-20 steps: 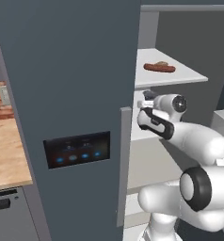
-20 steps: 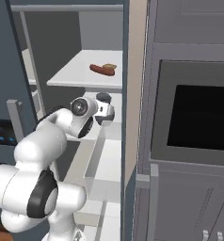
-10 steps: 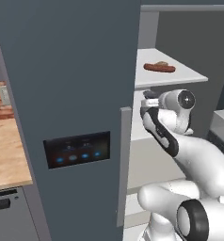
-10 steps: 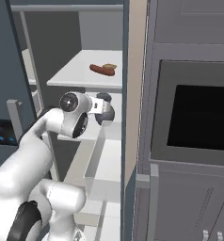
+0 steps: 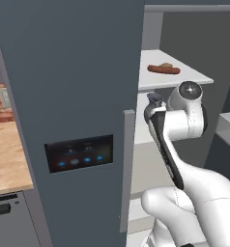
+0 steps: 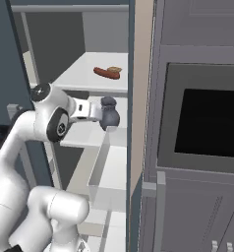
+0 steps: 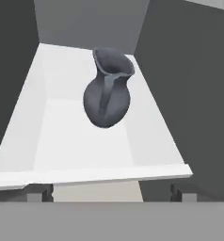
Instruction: Move the sausage and scallops from the second highest shelf to the top shelf to make space. Then, place the pitcher from the counter on the cleared second highest shelf.
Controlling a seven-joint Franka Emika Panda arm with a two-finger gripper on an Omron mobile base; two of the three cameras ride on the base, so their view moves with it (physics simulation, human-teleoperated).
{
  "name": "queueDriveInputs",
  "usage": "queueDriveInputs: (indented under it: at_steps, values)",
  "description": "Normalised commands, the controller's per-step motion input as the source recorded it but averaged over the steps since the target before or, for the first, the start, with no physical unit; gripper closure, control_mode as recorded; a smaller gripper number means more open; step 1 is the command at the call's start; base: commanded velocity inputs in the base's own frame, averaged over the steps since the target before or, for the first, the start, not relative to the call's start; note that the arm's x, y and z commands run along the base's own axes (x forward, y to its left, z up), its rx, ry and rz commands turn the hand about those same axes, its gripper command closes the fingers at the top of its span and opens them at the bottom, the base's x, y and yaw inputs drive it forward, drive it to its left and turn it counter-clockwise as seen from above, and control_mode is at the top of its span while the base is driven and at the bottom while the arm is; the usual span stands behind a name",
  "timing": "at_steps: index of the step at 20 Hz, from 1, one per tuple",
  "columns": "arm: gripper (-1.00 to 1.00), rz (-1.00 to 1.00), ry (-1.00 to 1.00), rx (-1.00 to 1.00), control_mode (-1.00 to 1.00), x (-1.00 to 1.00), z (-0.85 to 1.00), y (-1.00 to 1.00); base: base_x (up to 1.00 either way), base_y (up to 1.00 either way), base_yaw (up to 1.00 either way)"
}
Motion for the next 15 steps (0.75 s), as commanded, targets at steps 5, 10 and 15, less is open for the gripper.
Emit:
queueDriveInputs:
  at_steps: [5, 10, 15]
  values:
    - [-1.00, 0.00, 0.01, 0.00, -1.00, -1.00, 0.05, 0.01, 0.00, 0.00, 0.00]
    - [-1.00, 0.02, -0.05, 0.00, -1.00, -1.00, 0.01, 0.38, 0.00, 0.00, 0.00]
    - [-1.00, 0.02, -0.07, -0.06, -1.00, -0.66, 0.23, 0.81, 0.00, 0.00, 0.00]
